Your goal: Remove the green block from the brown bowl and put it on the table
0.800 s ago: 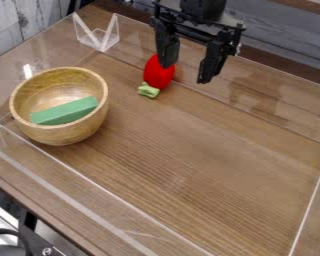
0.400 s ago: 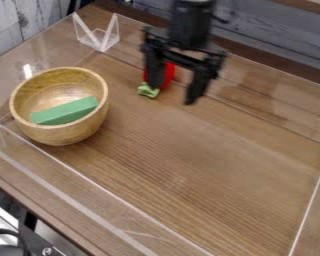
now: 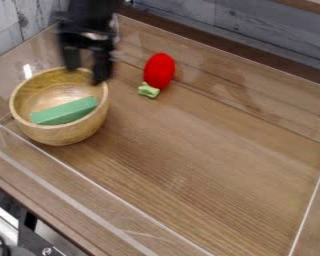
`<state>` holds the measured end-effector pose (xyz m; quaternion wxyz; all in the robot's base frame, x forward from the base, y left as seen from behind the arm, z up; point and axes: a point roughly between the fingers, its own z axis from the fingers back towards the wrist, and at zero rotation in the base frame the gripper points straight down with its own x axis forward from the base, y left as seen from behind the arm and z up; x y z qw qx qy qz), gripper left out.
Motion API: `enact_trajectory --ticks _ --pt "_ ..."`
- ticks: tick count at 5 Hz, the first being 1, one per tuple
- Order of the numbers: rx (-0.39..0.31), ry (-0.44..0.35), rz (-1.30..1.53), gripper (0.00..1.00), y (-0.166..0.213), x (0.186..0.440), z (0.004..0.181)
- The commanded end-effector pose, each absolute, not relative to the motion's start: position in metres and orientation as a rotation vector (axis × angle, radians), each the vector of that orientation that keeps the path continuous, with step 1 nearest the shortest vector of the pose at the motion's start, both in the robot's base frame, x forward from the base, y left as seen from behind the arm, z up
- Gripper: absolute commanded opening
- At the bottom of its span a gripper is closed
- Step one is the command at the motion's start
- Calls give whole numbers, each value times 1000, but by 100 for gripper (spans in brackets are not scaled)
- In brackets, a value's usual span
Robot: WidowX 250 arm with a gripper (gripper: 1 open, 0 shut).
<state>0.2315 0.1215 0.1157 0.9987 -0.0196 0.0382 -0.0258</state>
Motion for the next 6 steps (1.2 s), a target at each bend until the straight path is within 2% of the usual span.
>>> enact_trajectory --ticks 1,3,5,6 --pt "-3 12 -63 100 144 209 128" --pt "-13 9 -39 100 160 182 114" --pt "-16 2 14 100 177 199 78" --pt "-25 -3 -23 100 176 204 75"
